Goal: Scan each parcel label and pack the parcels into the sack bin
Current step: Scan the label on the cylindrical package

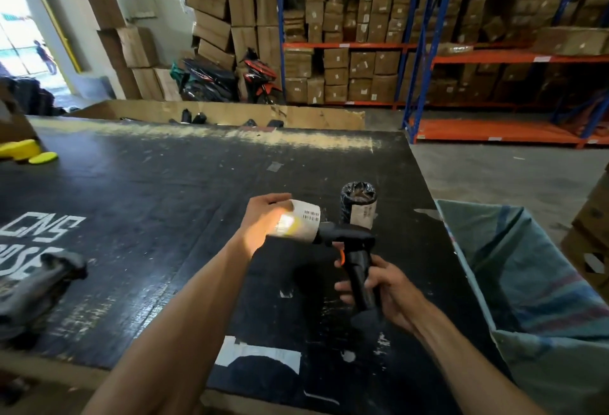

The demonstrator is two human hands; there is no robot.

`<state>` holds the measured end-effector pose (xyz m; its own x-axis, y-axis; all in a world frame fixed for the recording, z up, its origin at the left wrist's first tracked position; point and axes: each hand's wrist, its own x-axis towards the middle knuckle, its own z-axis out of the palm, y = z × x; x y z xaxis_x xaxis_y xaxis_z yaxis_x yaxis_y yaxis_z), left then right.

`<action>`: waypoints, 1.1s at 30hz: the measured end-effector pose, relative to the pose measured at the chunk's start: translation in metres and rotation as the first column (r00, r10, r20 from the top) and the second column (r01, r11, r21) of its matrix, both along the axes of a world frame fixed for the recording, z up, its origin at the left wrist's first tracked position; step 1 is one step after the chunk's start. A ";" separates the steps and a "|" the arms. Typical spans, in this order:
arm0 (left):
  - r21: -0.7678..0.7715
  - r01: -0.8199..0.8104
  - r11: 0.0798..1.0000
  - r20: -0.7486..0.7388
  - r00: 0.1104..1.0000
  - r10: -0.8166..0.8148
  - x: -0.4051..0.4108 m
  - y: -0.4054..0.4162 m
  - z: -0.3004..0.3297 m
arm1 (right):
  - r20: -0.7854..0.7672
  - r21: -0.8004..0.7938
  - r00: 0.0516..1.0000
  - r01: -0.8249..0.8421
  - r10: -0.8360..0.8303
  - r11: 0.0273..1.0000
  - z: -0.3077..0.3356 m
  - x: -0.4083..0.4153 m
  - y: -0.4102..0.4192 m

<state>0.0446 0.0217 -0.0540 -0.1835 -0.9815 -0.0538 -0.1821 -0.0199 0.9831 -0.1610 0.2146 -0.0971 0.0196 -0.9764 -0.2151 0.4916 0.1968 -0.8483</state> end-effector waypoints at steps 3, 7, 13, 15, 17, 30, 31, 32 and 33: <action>-0.028 0.057 0.998 0.022 0.998 -0.056 0.013 0.001 -0.008 | -0.118 -0.054 0.988 0.097 -0.102 0.994 0.012 0.005 -0.008; -0.131 0.059 0.990 0.099 0.994 -0.046 0.023 0.004 -0.017 | -0.403 -0.132 0.883 0.205 -0.241 0.970 0.019 0.018 -0.022; -0.229 -0.067 0.971 0.155 0.982 0.104 0.028 0.010 -0.022 | -0.351 -0.239 0.907 0.152 -0.231 0.959 0.041 0.030 -0.040; -0.210 -0.099 0.973 0.142 0.981 0.131 0.027 0.010 -0.020 | -0.322 -0.242 0.918 0.159 -0.234 0.957 0.046 0.030 -0.045; -0.195 -0.127 0.973 0.108 0.983 0.150 0.027 0.010 -0.020 | -0.391 -0.251 0.889 0.145 -0.237 0.957 0.052 0.030 -0.049; -0.212 -0.216 0.953 0.083 0.968 0.238 0.020 0.007 -0.015 | -0.616 -0.178 0.733 0.227 -0.289 0.957 0.064 0.031 -0.068; -0.209 -0.217 0.954 0.076 0.969 0.237 0.020 0.007 -0.015 | -0.613 -0.177 0.735 0.229 -0.289 0.957 0.065 0.031 -0.069; -0.206 -0.217 0.954 0.070 0.969 0.236 0.020 0.007 -0.014 | -0.613 -0.178 0.736 0.228 -0.289 0.957 0.066 0.030 -0.068; -0.203 -0.218 0.955 0.067 0.970 0.235 0.020 0.007 -0.013 | -0.614 -0.179 0.736 0.223 -0.286 0.958 0.066 0.030 -0.068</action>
